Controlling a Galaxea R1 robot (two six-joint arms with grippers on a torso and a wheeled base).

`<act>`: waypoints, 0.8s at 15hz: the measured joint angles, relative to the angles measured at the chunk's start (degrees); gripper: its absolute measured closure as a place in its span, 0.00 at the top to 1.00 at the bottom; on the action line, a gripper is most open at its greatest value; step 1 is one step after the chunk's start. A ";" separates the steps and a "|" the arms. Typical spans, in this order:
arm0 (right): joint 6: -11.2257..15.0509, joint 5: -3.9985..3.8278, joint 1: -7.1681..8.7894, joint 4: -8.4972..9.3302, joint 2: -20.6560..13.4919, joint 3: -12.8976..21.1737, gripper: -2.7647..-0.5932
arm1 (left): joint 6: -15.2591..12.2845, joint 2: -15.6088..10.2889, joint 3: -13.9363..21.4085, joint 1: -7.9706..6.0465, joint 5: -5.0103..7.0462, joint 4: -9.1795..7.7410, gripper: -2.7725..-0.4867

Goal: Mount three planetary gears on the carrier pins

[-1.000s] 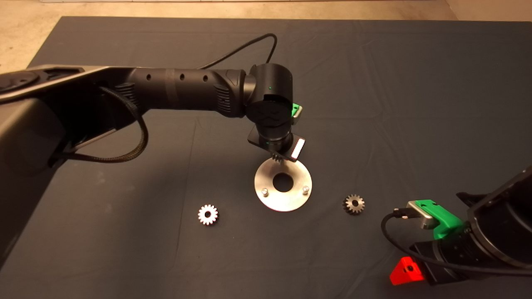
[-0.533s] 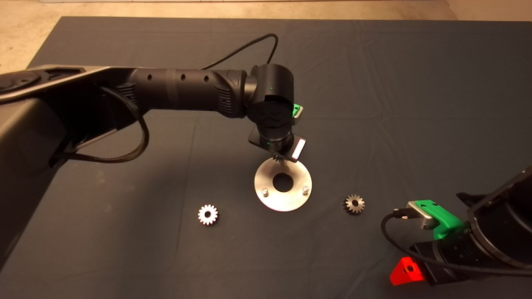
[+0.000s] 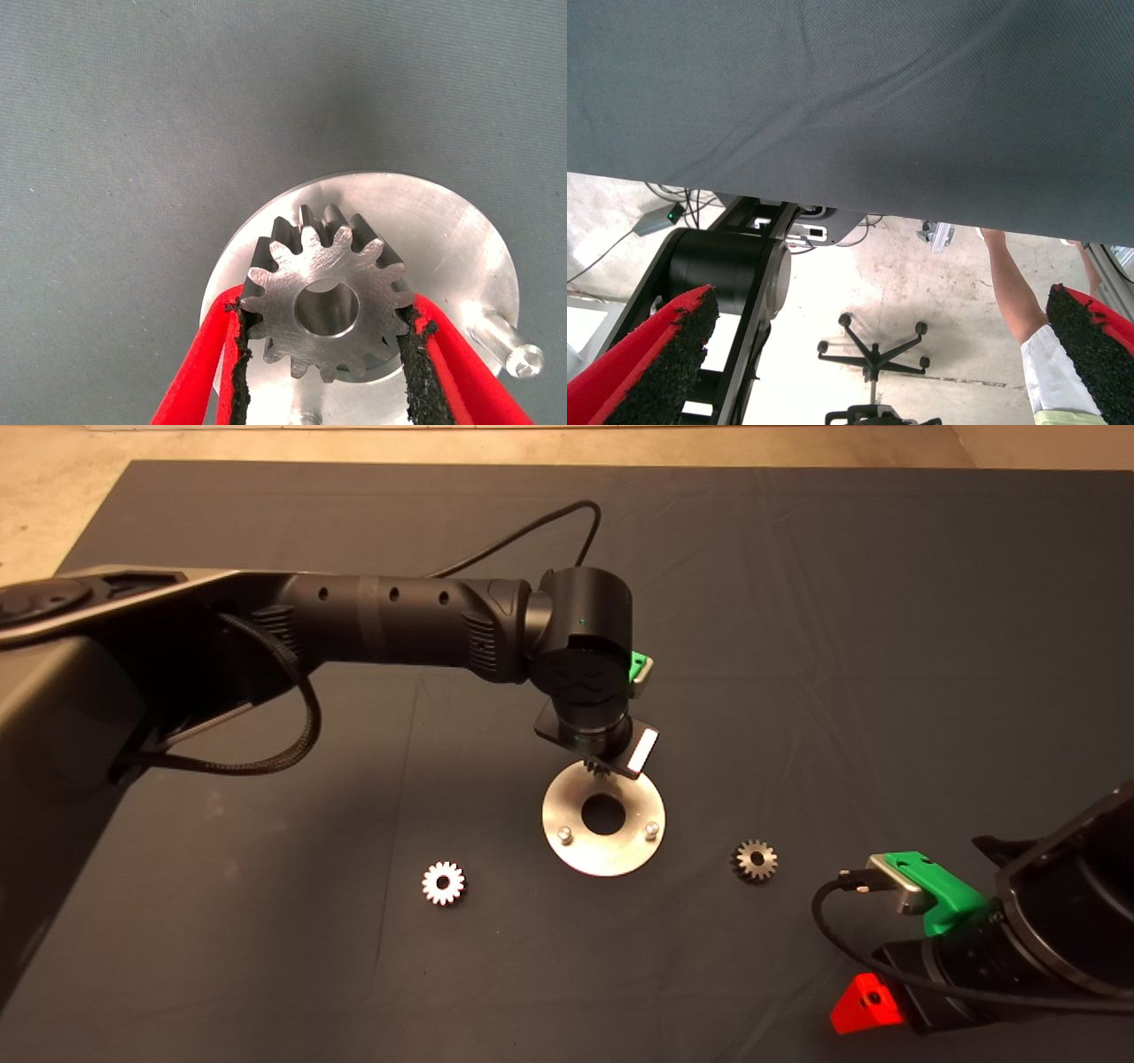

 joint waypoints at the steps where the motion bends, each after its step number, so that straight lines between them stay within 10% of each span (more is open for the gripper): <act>1: 0.00 0.02 0.00 0.00 0.00 0.00 0.99 | 0.02 0.00 0.04 -0.01 0.00 0.05 0.20; 12: 0.00 0.00 0.00 0.00 0.00 0.00 0.99 | 0.02 -0.02 0.04 0.00 0.04 0.05 0.20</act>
